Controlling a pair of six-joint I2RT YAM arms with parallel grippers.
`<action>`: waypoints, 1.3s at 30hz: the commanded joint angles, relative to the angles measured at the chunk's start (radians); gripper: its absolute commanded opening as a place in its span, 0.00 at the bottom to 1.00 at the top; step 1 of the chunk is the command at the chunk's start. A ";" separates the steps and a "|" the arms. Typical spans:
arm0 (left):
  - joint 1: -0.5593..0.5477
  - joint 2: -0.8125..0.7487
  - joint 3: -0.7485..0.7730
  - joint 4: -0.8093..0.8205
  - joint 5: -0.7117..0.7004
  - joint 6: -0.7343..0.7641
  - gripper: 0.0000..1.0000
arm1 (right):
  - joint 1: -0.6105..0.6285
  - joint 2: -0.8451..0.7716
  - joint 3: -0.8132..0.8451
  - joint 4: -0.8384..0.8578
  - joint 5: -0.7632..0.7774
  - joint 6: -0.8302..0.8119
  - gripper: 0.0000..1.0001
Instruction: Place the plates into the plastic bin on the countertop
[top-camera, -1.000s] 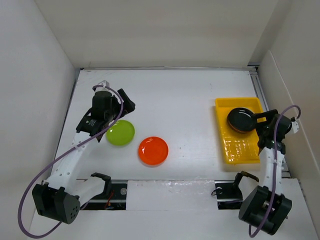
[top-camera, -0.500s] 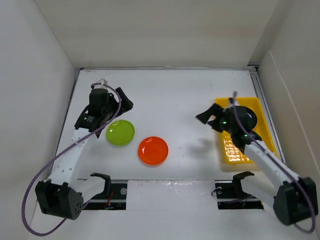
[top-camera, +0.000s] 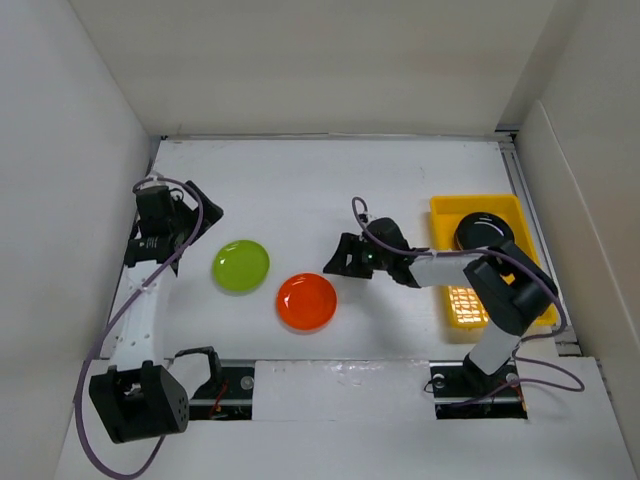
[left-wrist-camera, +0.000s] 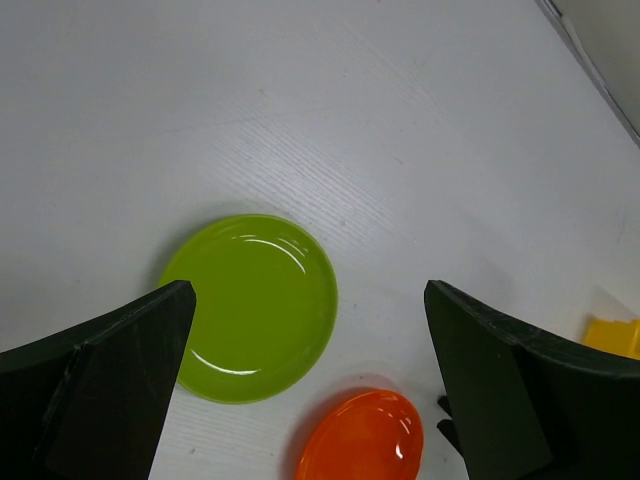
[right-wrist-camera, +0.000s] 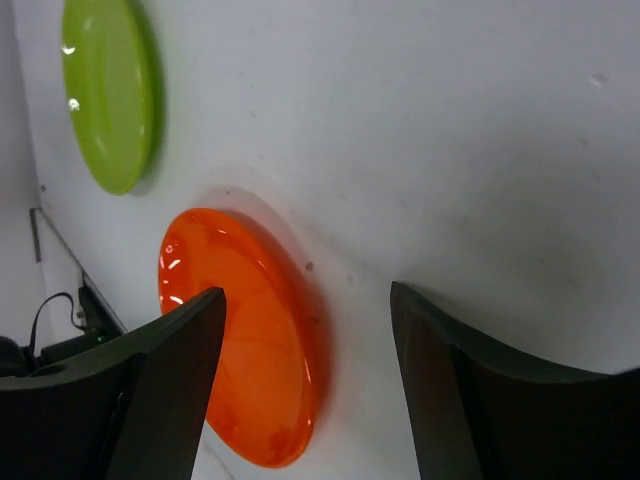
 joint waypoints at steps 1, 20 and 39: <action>0.005 -0.039 -0.036 -0.009 -0.076 -0.004 1.00 | 0.004 0.086 0.036 0.152 -0.110 0.014 0.72; 0.005 -0.064 -0.036 -0.022 -0.103 0.005 1.00 | 0.016 0.180 -0.013 0.172 -0.188 -0.032 0.42; 0.005 -0.064 -0.036 -0.012 -0.075 0.015 1.00 | -0.144 -0.171 -0.046 -0.056 0.111 0.064 0.00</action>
